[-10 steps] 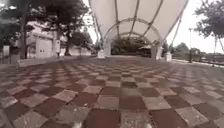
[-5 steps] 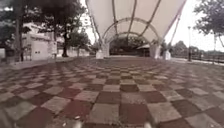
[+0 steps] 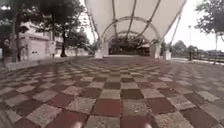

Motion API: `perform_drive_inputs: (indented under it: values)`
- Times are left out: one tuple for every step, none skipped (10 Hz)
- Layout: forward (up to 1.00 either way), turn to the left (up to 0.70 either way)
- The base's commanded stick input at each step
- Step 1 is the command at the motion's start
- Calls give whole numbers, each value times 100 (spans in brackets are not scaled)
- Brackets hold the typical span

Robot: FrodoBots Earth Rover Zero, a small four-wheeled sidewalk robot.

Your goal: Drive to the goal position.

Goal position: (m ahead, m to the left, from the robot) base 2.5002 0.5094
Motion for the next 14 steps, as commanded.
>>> perform_drive_inputs:
  values:
    - [50,0]
    - [50,0]
    - [50,0]
    - [50,0]
    - [50,0]
    - [50,0]
    - [50,0]
    - [50,0]
    - [50,0]
    - [50,0]
    - [50,0]
    - [50,0]
    - [50,0]
    - [50,0]
